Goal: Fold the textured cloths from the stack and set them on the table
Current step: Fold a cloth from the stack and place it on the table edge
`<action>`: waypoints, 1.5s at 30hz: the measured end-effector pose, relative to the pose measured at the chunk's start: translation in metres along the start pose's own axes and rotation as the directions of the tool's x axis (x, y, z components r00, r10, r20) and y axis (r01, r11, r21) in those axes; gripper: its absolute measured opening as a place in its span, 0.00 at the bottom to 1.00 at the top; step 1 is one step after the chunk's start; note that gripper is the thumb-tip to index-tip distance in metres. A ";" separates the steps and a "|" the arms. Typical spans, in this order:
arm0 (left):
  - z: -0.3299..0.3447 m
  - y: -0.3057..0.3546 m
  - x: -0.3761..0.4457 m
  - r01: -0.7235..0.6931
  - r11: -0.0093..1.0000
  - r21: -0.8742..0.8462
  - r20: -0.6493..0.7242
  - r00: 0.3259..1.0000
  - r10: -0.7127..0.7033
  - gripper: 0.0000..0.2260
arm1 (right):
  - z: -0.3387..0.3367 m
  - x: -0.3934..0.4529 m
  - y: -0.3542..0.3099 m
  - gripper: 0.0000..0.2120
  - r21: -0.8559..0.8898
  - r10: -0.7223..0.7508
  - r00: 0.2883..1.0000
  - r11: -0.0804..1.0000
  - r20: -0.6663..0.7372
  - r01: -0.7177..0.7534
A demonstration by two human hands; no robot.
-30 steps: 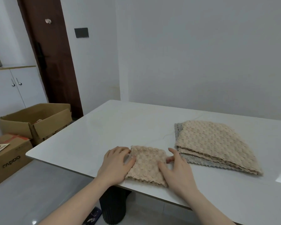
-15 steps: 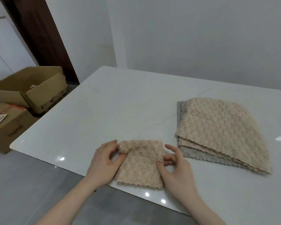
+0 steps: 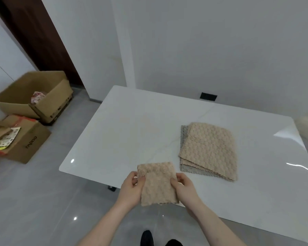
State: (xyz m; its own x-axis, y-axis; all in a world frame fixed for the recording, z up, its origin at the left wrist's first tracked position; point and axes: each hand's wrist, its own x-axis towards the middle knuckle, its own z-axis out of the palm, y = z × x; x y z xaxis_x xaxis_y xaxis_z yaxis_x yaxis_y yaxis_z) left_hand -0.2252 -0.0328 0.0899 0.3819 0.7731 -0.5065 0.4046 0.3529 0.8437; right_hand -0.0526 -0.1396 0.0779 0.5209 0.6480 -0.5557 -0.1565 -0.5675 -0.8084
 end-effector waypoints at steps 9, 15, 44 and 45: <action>-0.017 0.029 -0.028 -0.009 1.000 0.001 0.035 0.999 0.009 0.14 | -0.005 -0.019 -0.039 0.12 0.018 -0.017 0.990 1.000 0.138 0.015; -0.033 0.045 -0.028 -0.021 0.999 -0.040 -0.101 0.995 0.017 0.20 | 0.014 0.001 -0.075 0.12 0.000 -0.084 0.976 0.996 0.200 0.086; -0.342 0.056 0.168 -0.069 0.978 0.195 0.078 0.995 0.055 0.24 | 0.307 0.080 -0.178 0.11 0.005 -0.048 0.998 0.999 -0.049 0.049; -0.343 0.060 0.175 -0.081 0.973 0.214 0.103 0.993 0.060 0.24 | 0.307 0.084 -0.179 0.11 0.020 -0.036 0.997 0.999 -0.065 0.037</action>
State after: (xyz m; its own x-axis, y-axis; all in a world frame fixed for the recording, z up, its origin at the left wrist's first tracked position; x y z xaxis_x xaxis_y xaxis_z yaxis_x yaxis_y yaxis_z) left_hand -0.4188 0.3050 0.1130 0.4891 0.7345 -0.4704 0.5405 0.1680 0.8244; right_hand -0.2388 0.1725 0.1163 0.5797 0.6335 -0.5125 -0.1534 -0.5330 -0.8321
